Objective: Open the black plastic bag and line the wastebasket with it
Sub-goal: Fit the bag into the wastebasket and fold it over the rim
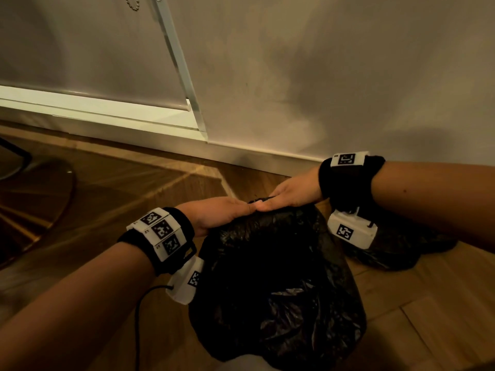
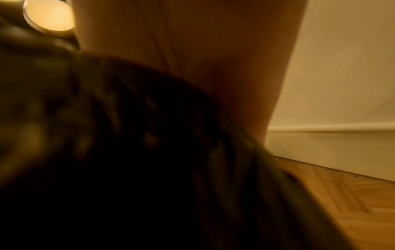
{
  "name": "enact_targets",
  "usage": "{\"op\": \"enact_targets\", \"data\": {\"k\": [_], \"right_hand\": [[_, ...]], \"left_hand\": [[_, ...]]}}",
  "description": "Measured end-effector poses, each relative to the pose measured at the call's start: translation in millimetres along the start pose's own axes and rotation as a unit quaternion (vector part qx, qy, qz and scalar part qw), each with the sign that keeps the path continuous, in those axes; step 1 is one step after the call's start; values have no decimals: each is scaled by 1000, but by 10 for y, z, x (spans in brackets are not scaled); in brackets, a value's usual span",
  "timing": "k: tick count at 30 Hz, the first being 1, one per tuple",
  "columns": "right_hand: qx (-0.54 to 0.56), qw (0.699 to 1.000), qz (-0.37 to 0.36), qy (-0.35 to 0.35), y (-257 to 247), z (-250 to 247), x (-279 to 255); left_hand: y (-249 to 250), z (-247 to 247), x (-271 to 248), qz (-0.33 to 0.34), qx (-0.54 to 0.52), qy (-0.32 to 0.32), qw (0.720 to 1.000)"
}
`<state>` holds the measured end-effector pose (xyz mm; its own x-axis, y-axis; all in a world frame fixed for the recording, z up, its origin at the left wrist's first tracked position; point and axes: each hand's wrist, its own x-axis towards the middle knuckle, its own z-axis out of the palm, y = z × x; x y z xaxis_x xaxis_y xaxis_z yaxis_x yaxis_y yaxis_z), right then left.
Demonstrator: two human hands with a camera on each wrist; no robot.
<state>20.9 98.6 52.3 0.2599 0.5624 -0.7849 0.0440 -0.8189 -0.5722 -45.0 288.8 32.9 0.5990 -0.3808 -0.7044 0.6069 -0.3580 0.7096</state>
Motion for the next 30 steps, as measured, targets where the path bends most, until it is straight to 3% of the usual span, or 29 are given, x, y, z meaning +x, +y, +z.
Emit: {"op": "enact_targets", "data": {"k": [5,8,11,13,15,17,18,20,22,26,30], "right_hand": [[27,999,19,-42,60,-7,57],[-42,999,1,-2,33,5,109],[-129,986,-72,79,-39,23,26],[-120,988,-83,58,-36,62,-90],[-125,989,-84,14,41,103,-146],[-131,987,-92,18,80,120,-139],[-131,985,-103,38,87,92,-103],[-130,981,-121,78,86,5,-26],[-131,978,-122,105,69,-55,33],[-142,973,-105,146,59,-152,142],[-128,963,-114,206,202,-162,181]], "left_hand": [[38,-46,-42,-15,18,-19,1000],[8,-11,-12,-33,38,-28,998],[-23,-17,11,-40,16,-28,999],[-55,-40,16,-48,26,-25,998],[-78,-68,33,-26,130,10,991],[-56,-108,-26,42,230,98,967],[-55,-141,-70,84,216,133,964],[-109,-188,-181,139,136,134,972],[-216,-164,-243,144,136,94,976],[-405,-208,-37,167,236,186,939],[-427,-356,38,161,187,211,946]]}}
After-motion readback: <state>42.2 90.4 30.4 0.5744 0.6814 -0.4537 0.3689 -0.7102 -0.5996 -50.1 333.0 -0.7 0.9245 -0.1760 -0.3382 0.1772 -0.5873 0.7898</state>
